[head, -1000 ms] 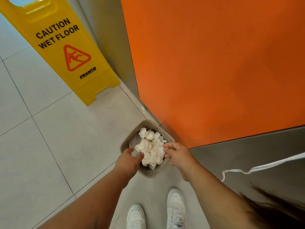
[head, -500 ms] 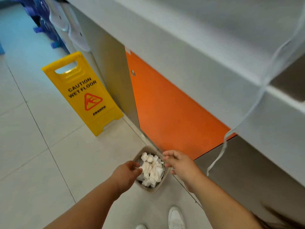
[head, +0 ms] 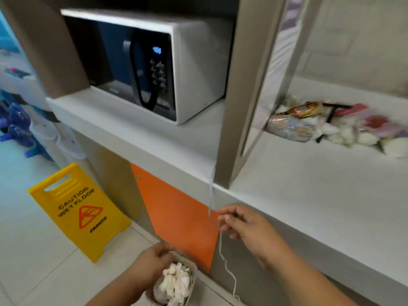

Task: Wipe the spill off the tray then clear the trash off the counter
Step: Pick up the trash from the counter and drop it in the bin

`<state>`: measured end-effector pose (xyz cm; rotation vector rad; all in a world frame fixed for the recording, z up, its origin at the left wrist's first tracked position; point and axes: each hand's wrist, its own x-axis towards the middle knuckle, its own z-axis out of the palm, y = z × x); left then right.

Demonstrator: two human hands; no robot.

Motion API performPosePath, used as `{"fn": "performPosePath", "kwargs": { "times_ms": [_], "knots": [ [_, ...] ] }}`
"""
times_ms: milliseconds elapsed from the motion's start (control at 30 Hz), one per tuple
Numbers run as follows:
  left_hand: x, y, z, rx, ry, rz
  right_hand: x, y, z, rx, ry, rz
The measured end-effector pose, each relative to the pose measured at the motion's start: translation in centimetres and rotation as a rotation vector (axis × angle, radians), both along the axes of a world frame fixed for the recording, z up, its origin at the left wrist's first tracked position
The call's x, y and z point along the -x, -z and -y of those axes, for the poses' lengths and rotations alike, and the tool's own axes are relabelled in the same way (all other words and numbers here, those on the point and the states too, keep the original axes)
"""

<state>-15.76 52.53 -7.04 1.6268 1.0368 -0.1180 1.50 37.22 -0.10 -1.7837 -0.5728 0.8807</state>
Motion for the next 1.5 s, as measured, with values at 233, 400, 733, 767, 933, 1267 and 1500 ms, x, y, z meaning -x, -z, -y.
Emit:
{"fn": "performPosePath", "kwargs": {
  "times_ms": [233, 400, 733, 767, 933, 1267, 1500],
  "knots": [
    [-5.2, -7.7, 2.4, -0.101, 0.333, 0.114, -3.5, -6.6, 6.2, -0.101, 0.202, 0.105],
    [-9.6, -12.9, 5.3, -0.056, 0.468, 0.257, -7.7, -8.3, 10.6, -0.131, 0.276, 0.131],
    [-23.7, -15.3, 11.9, -0.114, 0.386, 0.351, -21.8, -9.9, 18.8, -0.048, 0.288, 0.136],
    [-25.0, -15.2, 12.2, -0.113, 0.365, 0.347, -23.5, -10.0, 19.4, -0.041, 0.293, 0.147],
    [-29.5, -14.6, 13.5, -0.118, 0.273, 0.342, -31.3, -8.3, 21.8, 0.169, 0.382, 0.406],
    [-35.1, -13.9, 15.3, -0.141, 0.313, 0.283, -41.7, -6.4, 22.7, 0.42, 0.508, 0.722],
    [-37.4, -13.5, 16.0, -0.134, 0.372, 0.275, -43.3, -6.8, 22.5, 0.394, 0.605, 0.674]
  ]
}}
